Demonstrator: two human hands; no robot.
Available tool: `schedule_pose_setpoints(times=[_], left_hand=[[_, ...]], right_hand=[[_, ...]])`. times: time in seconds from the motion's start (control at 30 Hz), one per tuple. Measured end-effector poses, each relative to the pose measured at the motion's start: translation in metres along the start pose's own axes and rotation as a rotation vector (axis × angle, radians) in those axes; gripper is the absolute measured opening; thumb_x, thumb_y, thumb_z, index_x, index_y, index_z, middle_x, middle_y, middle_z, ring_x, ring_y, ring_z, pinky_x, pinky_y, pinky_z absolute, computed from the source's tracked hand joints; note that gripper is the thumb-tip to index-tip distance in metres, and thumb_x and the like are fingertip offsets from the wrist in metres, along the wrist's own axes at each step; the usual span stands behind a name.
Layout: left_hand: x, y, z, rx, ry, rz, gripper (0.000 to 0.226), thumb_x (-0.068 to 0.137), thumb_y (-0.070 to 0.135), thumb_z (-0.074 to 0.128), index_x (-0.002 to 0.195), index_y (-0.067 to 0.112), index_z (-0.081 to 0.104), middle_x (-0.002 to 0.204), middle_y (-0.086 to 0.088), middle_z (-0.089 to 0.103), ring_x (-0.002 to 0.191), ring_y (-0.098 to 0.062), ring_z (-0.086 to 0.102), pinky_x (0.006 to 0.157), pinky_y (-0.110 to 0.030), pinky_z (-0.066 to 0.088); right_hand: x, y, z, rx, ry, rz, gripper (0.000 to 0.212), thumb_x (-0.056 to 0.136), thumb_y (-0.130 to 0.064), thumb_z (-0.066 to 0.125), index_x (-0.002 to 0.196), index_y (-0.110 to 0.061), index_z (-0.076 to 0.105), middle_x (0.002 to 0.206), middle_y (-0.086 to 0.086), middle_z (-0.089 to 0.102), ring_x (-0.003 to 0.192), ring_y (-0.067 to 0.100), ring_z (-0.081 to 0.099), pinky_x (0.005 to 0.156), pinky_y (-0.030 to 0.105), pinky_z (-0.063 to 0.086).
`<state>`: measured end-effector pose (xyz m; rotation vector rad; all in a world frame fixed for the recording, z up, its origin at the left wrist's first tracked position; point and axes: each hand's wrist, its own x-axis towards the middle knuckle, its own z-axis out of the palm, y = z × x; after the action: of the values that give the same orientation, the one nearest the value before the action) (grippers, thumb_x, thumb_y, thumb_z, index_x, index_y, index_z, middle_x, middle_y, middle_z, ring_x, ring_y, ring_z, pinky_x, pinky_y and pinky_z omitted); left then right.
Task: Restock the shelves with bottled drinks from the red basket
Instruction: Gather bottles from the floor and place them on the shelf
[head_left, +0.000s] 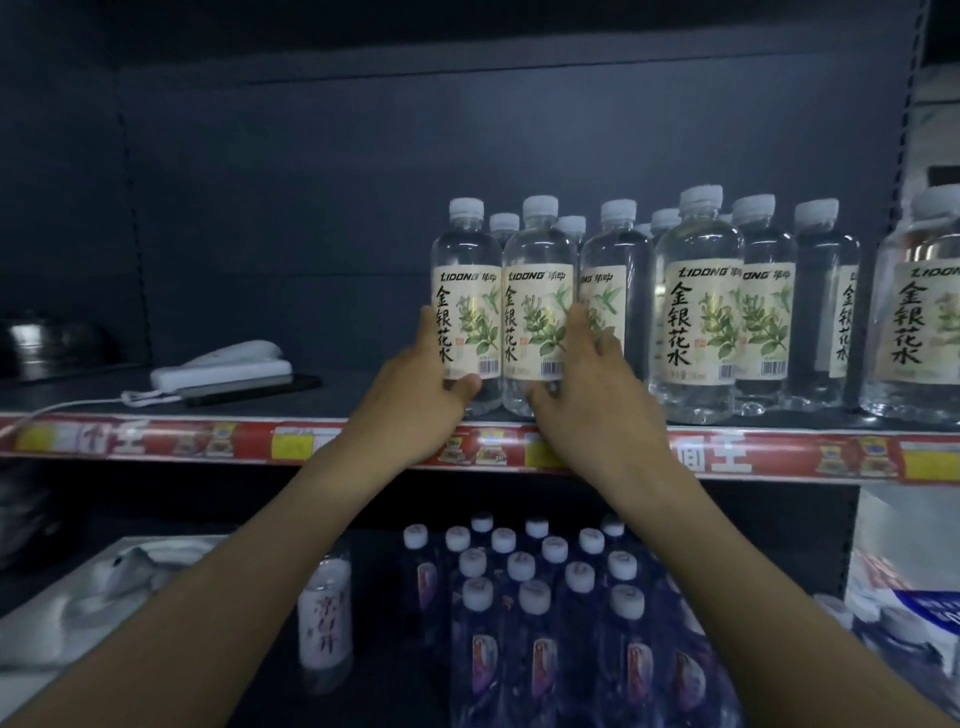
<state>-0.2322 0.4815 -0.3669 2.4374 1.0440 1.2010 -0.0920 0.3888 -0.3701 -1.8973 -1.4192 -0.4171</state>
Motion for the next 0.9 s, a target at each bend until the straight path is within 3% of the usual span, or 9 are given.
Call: schedule_pose_setpoints(times=[0.1,0.23,0.37,0.53,0.7,0.9], left_hand=[[-0.022,0.0,-0.003,0.113,-0.015,0.014,0.077,0.094,0.037,0.057,0.154,0.033,0.008,0.143,-0.002,0.049,0.125,-0.022,0.051,0.101,-0.041,0.045],[-0.072,0.0,-0.014,0.485,-0.045,-0.031,0.083,0.099,0.048,0.046,0.158,0.018,-0.004,0.163,-0.015,0.012,0.15,-0.031,0.012,0.12,-0.044,0.017],[-0.144,-0.018,-0.028,0.681,0.102,0.047,0.077,0.096,0.047,0.051,0.157,0.012,0.02,0.158,-0.024,0.025,0.148,-0.04,0.02,0.118,-0.05,0.022],[-0.251,-0.059,-0.056,0.776,0.013,-0.196,0.076,0.098,0.043,0.043,0.158,0.018,0.004,0.164,-0.019,0.008,0.152,-0.036,0.002,0.122,-0.049,0.01],[-0.394,-0.122,-0.087,0.854,-0.037,-0.463,0.075,0.091,0.049,0.034,0.155,0.011,0.022,0.154,-0.025,0.031,0.146,-0.044,0.021,0.118,-0.055,0.023],[-0.579,-0.166,-0.106,0.771,-0.006,-0.91,0.071,0.092,0.038,0.059,0.15,0.007,0.032,0.144,-0.027,0.042,0.137,-0.047,0.031,0.113,-0.056,0.03]], right_hand=[[-0.015,-0.004,-0.003,-0.032,-0.054,-0.007,0.085,0.097,-0.037,0.055,0.158,-0.023,-0.002,0.157,0.016,0.025,0.131,0.035,0.046,0.096,0.046,0.048],[-0.045,-0.015,0.002,-0.085,-0.083,-0.099,0.076,0.098,-0.036,0.053,0.157,-0.022,0.007,0.157,0.015,0.016,0.142,0.036,0.026,0.107,0.047,0.039],[-0.087,-0.04,0.019,-0.069,-0.158,-0.189,0.071,0.098,-0.037,0.053,0.156,-0.018,0.018,0.156,0.019,0.018,0.141,0.038,0.026,0.107,0.048,0.039],[-0.157,-0.089,0.066,0.028,-0.298,-0.331,0.069,0.097,-0.04,0.054,0.155,-0.021,0.022,0.152,0.017,0.023,0.134,0.038,0.035,0.104,0.05,0.044],[-0.251,-0.146,0.137,0.171,-0.538,-0.485,0.061,0.098,-0.04,0.054,0.15,-0.022,0.028,0.149,0.013,0.025,0.131,0.035,0.039,0.098,0.049,0.047],[-0.376,-0.206,0.211,0.327,-0.901,-0.567,0.044,0.09,-0.029,0.059,0.132,-0.017,0.051,0.133,0.013,0.039,0.113,0.033,0.053,0.096,0.045,0.05]])
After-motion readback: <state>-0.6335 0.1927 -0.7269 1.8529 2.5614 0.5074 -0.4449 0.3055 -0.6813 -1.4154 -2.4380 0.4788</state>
